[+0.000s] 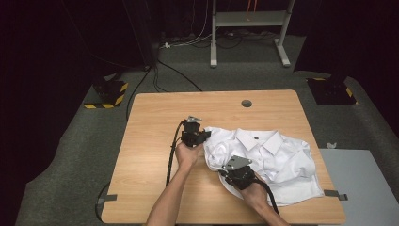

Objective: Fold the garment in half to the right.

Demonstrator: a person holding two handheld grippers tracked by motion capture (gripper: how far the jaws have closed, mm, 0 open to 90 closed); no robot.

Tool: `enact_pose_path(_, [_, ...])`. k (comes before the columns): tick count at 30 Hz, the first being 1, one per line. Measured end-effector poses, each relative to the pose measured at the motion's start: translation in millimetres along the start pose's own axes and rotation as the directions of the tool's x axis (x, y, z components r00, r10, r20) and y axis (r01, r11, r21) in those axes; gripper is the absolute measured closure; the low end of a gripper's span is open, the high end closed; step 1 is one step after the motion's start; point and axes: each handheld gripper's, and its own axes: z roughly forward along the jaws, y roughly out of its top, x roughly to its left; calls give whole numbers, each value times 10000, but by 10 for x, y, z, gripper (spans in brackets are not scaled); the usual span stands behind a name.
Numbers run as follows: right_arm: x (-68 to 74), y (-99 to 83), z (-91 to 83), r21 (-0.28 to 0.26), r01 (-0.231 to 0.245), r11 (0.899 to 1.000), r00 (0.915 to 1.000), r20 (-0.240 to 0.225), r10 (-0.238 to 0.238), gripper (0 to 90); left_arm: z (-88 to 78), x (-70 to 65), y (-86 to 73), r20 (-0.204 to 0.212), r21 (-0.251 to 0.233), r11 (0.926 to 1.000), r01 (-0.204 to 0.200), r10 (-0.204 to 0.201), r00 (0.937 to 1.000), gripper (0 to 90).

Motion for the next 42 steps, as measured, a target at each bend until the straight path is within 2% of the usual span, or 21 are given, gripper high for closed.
enact_pose_path(12, [-41,50,-113,-231,-117,9997,9998,-190,112,791,-66,23,45,340,-109,9996,263,-259,9991,858])
enact_pose_path(20, [-60,90,-157,-373,-240,9990,9992,-321,228,791,-118,-19,147,461,-115,9999,26,-20,9989,859])
enact_pose_path(42, [-143,182,-353,-957,-638,9934,9960,-681,574,791,-270,-95,370,788,-269,9992,-294,314,9964,861])
